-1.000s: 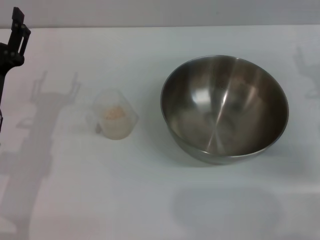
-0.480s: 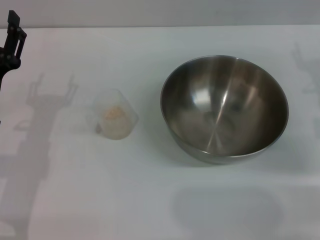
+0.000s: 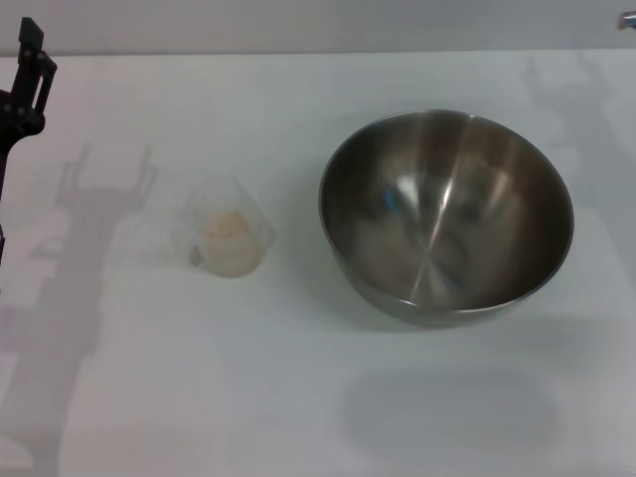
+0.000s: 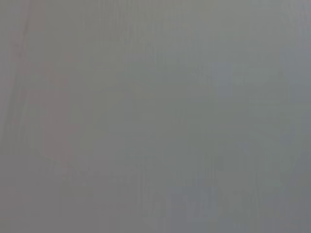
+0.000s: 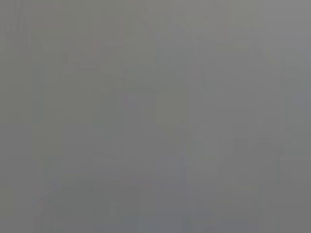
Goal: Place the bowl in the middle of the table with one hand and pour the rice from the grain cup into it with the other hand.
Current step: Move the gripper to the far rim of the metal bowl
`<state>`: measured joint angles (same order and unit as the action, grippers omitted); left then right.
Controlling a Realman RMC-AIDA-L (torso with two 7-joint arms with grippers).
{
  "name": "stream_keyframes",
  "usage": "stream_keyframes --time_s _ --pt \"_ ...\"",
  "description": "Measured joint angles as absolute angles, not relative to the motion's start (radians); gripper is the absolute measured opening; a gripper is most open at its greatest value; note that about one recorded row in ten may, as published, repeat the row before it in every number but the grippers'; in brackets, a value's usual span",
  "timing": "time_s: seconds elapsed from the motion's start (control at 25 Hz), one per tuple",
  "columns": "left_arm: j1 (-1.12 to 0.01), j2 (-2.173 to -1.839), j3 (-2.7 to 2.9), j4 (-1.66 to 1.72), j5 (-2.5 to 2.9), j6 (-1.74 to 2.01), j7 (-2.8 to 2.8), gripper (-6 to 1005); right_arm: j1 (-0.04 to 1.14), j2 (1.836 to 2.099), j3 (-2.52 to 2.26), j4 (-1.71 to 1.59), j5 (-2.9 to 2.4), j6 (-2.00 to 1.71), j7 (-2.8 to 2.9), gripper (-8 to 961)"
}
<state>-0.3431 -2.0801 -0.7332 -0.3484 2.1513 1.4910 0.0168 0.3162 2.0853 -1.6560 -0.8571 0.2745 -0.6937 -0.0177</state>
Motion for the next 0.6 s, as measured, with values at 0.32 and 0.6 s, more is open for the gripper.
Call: stream_keyframes --time_s 0.32,0.6 --pt "-0.333 -2.080 -0.733 -0.345 2.149 1.486 0.017 785 0.246 2.087 -1.677 -1.432 0.275 0.218 -0.018 700" --pt "-0.327 -2.079 -0.735 -0.348 2.149 1.490 0.017 785 0.300 2.080 -1.609 -1.715 0.297 0.776 -0.023 700"
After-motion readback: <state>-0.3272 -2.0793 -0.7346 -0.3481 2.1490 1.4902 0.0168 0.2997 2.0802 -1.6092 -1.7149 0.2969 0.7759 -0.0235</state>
